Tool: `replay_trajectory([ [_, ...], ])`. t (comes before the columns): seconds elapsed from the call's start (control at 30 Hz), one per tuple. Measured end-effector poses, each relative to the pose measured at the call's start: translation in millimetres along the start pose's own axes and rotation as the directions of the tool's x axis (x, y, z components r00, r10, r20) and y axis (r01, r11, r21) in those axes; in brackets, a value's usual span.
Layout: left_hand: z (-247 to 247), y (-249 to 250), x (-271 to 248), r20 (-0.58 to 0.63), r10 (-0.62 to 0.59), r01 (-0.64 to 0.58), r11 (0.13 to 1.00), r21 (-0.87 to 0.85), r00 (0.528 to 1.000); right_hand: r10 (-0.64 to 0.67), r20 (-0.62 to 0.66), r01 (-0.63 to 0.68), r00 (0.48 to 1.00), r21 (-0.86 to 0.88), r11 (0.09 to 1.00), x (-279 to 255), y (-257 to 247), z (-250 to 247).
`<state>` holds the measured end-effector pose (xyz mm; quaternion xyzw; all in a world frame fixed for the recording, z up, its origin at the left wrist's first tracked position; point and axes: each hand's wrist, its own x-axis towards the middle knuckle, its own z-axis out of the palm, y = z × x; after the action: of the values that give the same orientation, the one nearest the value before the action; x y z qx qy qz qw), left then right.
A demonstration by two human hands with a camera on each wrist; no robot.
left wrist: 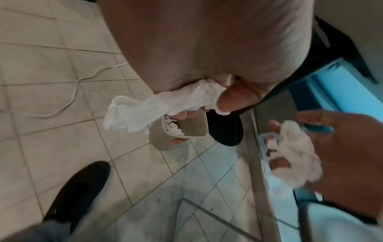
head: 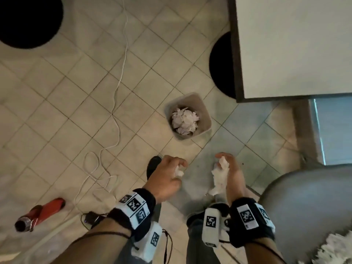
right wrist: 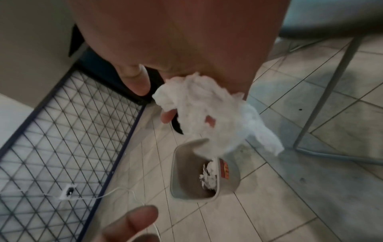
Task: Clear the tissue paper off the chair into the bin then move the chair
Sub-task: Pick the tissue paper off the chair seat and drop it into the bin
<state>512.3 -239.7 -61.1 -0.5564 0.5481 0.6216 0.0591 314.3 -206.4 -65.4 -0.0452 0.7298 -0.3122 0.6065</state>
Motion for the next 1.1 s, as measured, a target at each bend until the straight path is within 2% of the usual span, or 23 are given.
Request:
replay_trajectory([
  [0.03,-5.7,-7.2,14.2,0.002,0.021,-0.021,0.998,0.063,1.000,0.017,0.029,-0.018,0.999,0.022,1.000,15.1,-3.0,13.6],
  [0.1,-11.9,-17.3,42.8,0.000,0.026,-0.026,0.991,0.128,1.000,-0.019,-0.014,0.018,1.000,-0.017,1.000,46.5,-7.2,37.9],
  [0.17,-15.3,-24.0,71.8,-0.006,0.000,0.001,0.992,0.124,1.000,-0.102,-0.079,0.093,0.992,-0.109,0.990,76.9,-9.9,58.7],
  [0.23,-16.0,-29.3,101.4,-0.030,0.007,-0.003,0.994,0.109,1.000,-0.194,-0.071,0.180,0.978,-0.166,0.970,104.5,-11.2,74.2],
  [0.3,-17.2,-33.5,130.8,-0.062,0.013,-0.006,0.994,0.113,0.998,-0.225,-0.060,0.212,0.973,-0.172,0.962,131.6,-15.5,82.4],
  [0.47,-26.5,-40.2,196.0,-0.189,0.115,-0.088,0.985,0.147,0.975,-0.251,-0.117,0.203,0.961,-0.316,0.927,204.4,-29.1,83.5],
  [0.63,-28.8,-46.9,240.4,-0.259,0.164,-0.125,0.979,0.161,0.952,-0.214,-0.083,0.171,0.973,-0.360,0.917,233.4,-42.4,92.9],
  [0.73,-27.3,-51.0,251.8,-0.229,0.157,-0.118,0.978,0.172,0.961,-0.200,-0.019,0.184,0.980,-0.306,0.934,238.6,-40.2,93.5],
  [0.87,-29.8,-52.1,249.8,-0.153,0.126,-0.096,0.977,0.191,0.980,-0.208,0.036,0.207,0.977,-0.355,0.912,236.9,-26.6,88.5],
  [0.97,-31.6,-56.4,231.1,-0.140,0.083,-0.062,0.987,0.145,0.987,-0.229,0.067,0.236,0.971,-0.396,0.887,216.2,-13.8,83.8],
  [1.1,-39.2,-77.3,183.4,-0.090,0.046,-0.033,0.990,0.134,0.995,-0.113,0.043,0.120,0.993,-0.407,0.905,174.2,17.6,62.6],
])
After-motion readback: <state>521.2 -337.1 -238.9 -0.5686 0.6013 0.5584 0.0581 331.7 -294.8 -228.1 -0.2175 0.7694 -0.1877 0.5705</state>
